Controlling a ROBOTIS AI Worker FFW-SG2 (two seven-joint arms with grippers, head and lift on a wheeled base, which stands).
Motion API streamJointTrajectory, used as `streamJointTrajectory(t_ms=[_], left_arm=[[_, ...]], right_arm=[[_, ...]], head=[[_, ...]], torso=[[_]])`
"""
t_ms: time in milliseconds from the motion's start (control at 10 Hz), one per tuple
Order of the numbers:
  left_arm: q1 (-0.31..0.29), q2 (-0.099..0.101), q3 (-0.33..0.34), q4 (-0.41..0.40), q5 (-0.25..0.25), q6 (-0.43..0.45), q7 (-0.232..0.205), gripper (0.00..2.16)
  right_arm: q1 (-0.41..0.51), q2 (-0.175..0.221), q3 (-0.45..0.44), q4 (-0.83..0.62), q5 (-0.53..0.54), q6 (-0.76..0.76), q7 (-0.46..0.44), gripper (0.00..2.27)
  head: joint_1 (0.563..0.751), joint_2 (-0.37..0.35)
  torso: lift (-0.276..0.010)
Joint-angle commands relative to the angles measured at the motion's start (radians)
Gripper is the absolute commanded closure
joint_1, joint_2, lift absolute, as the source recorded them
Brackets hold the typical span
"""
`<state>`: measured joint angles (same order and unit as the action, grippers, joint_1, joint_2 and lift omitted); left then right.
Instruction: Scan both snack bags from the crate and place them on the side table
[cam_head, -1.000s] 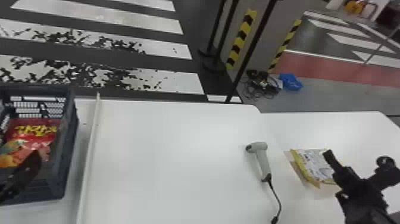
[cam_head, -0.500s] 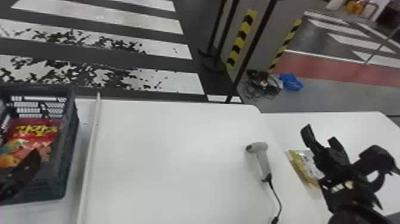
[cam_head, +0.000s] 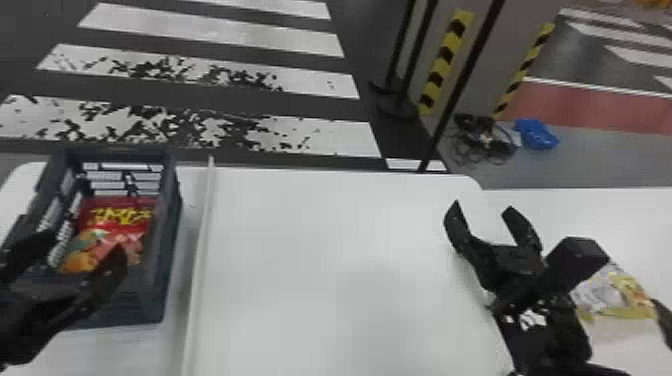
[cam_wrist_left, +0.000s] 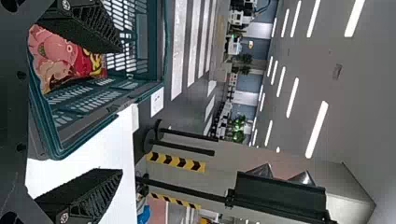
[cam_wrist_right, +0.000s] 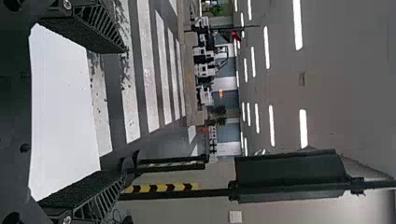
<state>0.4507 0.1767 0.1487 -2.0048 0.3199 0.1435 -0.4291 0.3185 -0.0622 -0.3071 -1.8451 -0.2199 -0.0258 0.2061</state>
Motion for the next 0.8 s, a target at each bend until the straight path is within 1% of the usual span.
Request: streamJointTrajectory(t_ms=[0, 100, 200, 300, 400, 500, 700], left_arm=[[-0.001, -0.003, -0.001, 0.0, -0.002, 0.0, 0.001, 0.08], [-0.001, -0.005, -0.005, 0.0, -0.005, 0.0, 0.004, 0.08], [0.0, -0.006, -0.006, 0.0, -0.007, 0.0, 0.006, 0.08], [0.0, -0.008, -0.008, -0.002, -0.008, 0.003, 0.007, 0.08], [0.0, -0.014, -0.011, 0.0, -0.013, 0.003, 0.007, 0.08], [0.002, -0.017, -0.012, 0.0, -0.016, 0.003, 0.007, 0.08], [0.002, -0.019, -0.017, -0.002, -0.018, 0.003, 0.007, 0.08]], right_arm=[[0.033, 0.033, 0.095, -0.016, 0.077, -0.045, -0.036, 0.06], [0.051, 0.045, 0.148, -0.016, 0.117, -0.073, -0.091, 0.06], [0.068, 0.047, 0.195, -0.016, 0.142, -0.085, -0.142, 0.07], [0.082, 0.05, 0.237, -0.016, 0.188, -0.098, -0.206, 0.07], [0.099, 0.056, 0.27, -0.016, 0.223, -0.101, -0.251, 0.07], [0.12, 0.063, 0.289, -0.016, 0.237, -0.107, -0.261, 0.07], [0.157, 0.063, 0.321, -0.008, 0.244, -0.144, -0.271, 0.07]], head=[[0.695, -0.187], [0.695, -0.144], [0.695, -0.111], [0.695, -0.086], [0.695, -0.067], [0.695, -0.053], [0.695, -0.031]], torso=[[-0.095], [-0.095], [-0.095], [-0.095], [-0.095], [-0.095], [-0.095]])
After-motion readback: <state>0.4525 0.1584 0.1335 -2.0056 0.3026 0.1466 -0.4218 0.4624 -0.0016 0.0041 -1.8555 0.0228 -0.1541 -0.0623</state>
